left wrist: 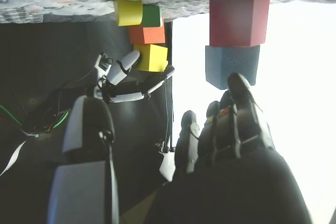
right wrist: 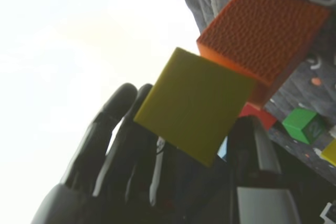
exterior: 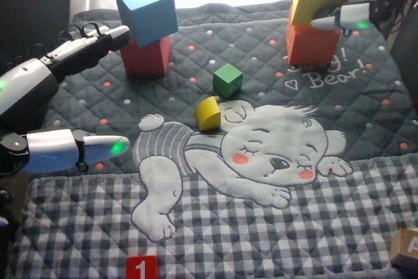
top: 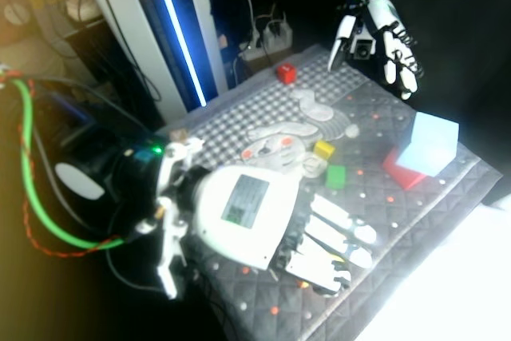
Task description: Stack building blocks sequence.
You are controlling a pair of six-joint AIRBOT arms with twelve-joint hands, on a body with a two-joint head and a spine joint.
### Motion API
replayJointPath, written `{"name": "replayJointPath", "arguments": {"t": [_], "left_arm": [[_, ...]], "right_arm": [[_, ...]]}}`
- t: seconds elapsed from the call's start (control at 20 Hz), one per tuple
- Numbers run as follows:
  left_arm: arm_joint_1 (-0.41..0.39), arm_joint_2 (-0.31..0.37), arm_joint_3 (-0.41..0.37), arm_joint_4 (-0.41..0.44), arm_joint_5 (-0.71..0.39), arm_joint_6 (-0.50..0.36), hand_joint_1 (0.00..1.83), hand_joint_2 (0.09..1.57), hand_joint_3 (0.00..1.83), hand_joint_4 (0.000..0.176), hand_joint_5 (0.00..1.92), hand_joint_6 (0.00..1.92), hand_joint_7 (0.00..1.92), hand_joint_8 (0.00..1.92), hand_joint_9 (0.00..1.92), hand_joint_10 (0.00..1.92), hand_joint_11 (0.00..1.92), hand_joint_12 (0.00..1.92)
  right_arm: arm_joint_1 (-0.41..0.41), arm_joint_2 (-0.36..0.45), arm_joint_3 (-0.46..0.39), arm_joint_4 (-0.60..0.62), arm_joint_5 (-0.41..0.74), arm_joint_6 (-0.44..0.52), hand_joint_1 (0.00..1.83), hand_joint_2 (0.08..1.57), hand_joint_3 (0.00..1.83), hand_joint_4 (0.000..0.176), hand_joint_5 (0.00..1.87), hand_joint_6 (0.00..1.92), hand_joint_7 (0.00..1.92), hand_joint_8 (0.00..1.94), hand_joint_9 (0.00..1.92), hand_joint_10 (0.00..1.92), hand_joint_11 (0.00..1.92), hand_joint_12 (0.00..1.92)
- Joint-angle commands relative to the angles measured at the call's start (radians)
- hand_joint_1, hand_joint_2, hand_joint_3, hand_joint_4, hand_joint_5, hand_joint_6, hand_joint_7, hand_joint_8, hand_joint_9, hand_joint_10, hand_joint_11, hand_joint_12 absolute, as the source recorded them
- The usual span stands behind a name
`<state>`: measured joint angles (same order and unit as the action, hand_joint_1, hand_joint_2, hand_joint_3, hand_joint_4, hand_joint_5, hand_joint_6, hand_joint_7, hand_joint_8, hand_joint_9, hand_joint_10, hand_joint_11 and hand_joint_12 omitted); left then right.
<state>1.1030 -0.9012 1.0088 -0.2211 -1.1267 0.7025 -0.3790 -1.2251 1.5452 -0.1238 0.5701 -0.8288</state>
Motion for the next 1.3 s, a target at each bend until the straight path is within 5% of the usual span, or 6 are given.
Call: {"name": "replayJointPath", "arguments": {"t": [0.0, 0.3, 0.45, 0.6, 1.1, 1.25], "left_arm": [[-0.012, -0.002, 0.005, 0.002, -0.126, -0.01, 0.95, 1.02, 0.0, 0.097, 0.15, 0.0, 0.01, 0.0, 0.03, 0.0, 0.0, 0.52], [-0.012, -0.002, 0.004, 0.002, -0.13, -0.01, 0.93, 1.03, 0.0, 0.1, 0.15, 0.0, 0.02, 0.0, 0.05, 0.0, 0.0, 0.61], [-0.012, -0.002, 0.005, 0.002, -0.13, -0.01, 0.93, 1.03, 0.0, 0.104, 0.16, 0.0, 0.02, 0.0, 0.05, 0.0, 0.0, 0.6], [-0.012, -0.002, 0.004, 0.002, -0.131, -0.01, 0.92, 1.03, 0.0, 0.114, 0.14, 0.0, 0.02, 0.0, 0.04, 0.0, 0.0, 0.61], [-0.011, -0.001, 0.004, -0.003, -0.141, -0.011, 0.95, 1.02, 0.0, 0.106, 0.18, 0.0, 0.04, 0.0, 0.06, 0.0, 0.0, 0.65], [-0.008, 0.011, 0.007, -0.025, -0.18, -0.008, 0.93, 1.0, 0.0, 0.122, 0.21, 0.01, 0.01, 0.0, 0.01, 0.0, 0.0, 0.36]], "right_arm": [[0.007, 0.012, 0.001, 0.02, 0.118, -0.002, 1.04, 1.16, 0.0, 0.035, 0.45, 0.0, 0.58, 0.0, 0.73, 0.03, 0.29, 1.35], [0.001, 0.012, 0.001, 0.02, 0.118, -0.002, 1.04, 1.15, 0.0, 0.017, 0.41, 0.0, 0.61, 0.01, 0.73, 0.02, 0.29, 1.29], [-0.002, 0.012, 0.001, 0.02, 0.118, -0.002, 0.95, 1.13, 0.0, 0.071, 0.28, 0.0, 0.32, 0.0, 0.41, 0.0, 0.04, 1.29], [-0.007, 0.012, 0.001, 0.02, 0.118, -0.002, 0.86, 1.09, 0.0, 0.149, 0.04, 0.0, 0.04, 0.0, 0.06, 0.01, 0.0, 0.61], [-0.016, 0.046, -0.033, 0.023, 0.161, -0.002, 0.84, 1.08, 0.0, 0.157, 0.0, 0.0, 0.0, 0.0, 0.03, 0.0, 0.0, 0.53], [-0.032, 0.108, -0.087, 0.049, 0.262, -0.002, 0.76, 1.08, 0.0, 0.176, 0.0, 0.0, 0.0, 0.0, 0.0, 0.0, 0.0, 0.01]]}}
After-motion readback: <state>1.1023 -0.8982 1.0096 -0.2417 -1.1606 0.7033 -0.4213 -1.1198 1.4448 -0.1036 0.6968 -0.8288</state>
